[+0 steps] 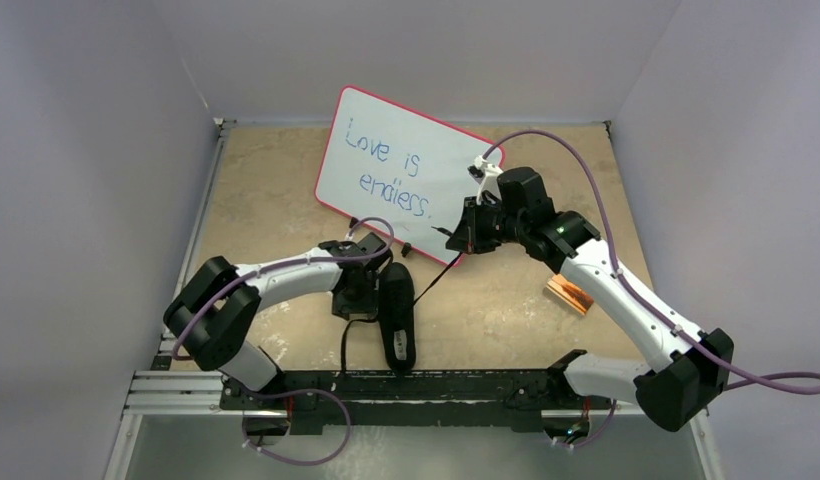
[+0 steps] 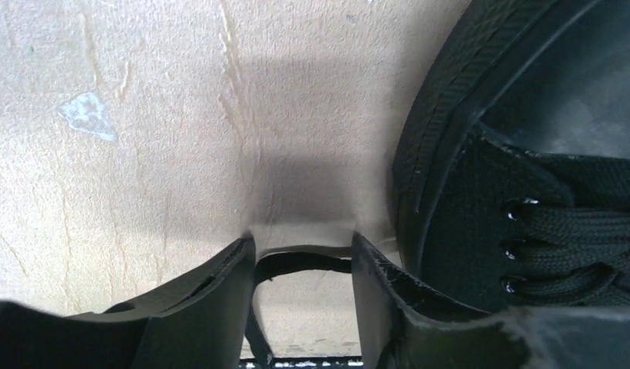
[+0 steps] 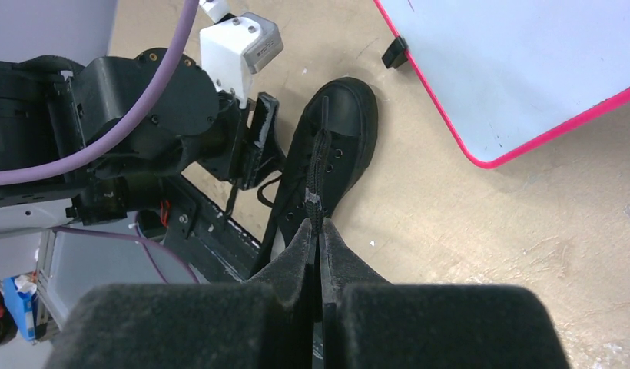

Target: Tie the shoes

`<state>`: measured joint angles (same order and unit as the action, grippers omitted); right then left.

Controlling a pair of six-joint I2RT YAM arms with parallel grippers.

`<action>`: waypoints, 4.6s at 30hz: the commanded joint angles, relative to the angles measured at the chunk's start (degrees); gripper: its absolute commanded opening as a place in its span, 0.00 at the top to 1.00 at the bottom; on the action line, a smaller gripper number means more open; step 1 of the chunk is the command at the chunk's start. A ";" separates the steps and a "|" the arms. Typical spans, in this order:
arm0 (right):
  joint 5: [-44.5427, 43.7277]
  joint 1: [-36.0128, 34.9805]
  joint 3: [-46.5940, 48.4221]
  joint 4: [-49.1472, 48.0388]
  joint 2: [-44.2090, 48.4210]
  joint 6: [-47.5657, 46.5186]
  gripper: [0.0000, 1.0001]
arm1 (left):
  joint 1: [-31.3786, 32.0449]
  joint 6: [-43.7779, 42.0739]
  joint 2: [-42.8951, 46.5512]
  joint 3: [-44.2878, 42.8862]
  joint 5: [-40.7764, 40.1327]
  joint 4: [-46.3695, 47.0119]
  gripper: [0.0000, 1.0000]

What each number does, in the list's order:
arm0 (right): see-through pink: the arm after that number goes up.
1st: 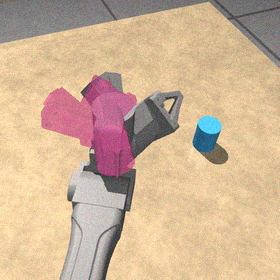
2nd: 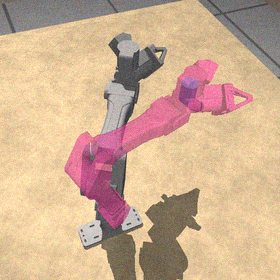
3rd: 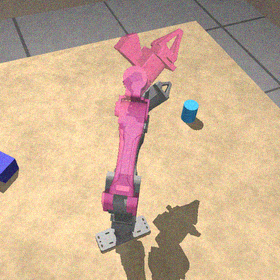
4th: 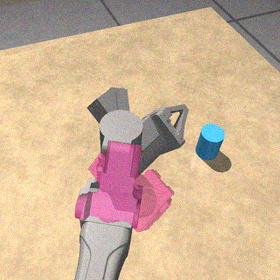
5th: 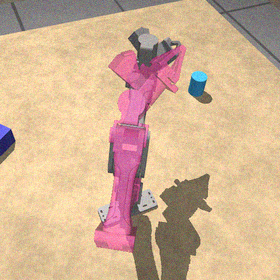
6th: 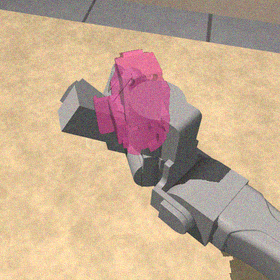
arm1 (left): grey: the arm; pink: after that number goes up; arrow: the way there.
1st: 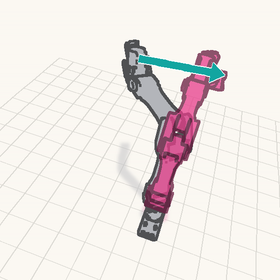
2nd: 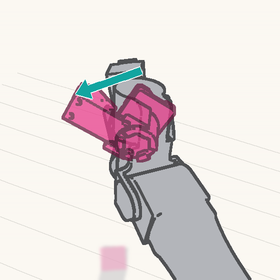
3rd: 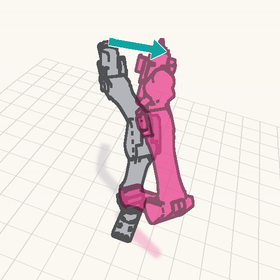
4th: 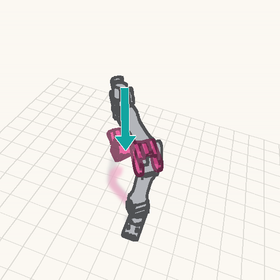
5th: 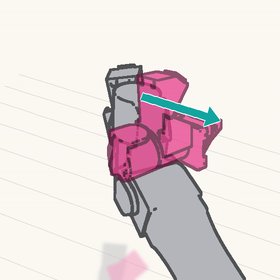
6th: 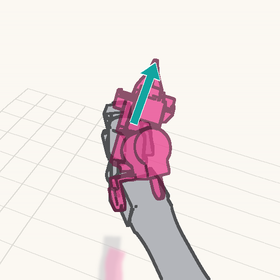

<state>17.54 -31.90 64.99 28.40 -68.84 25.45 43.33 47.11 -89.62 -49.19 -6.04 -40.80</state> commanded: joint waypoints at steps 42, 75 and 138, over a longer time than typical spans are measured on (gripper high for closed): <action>-5.38 6.09 4.27 5.05 0.94 -5.11 0.94 | 20.89 -0.90 16.83 3.47 -9.18 10.23 0.43; -3.66 6.53 3.01 4.57 2.83 -3.67 0.94 | 18.24 -18.43 6.05 9.63 -11.91 29.25 0.85; 11.36 1.34 2.94 5.89 -1.82 6.39 1.00 | 8.92 -8.97 28.60 17.46 7.50 54.38 1.00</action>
<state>25.26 -33.61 64.20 26.79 -70.57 34.76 52.51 43.31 -59.48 -33.39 -5.28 -1.13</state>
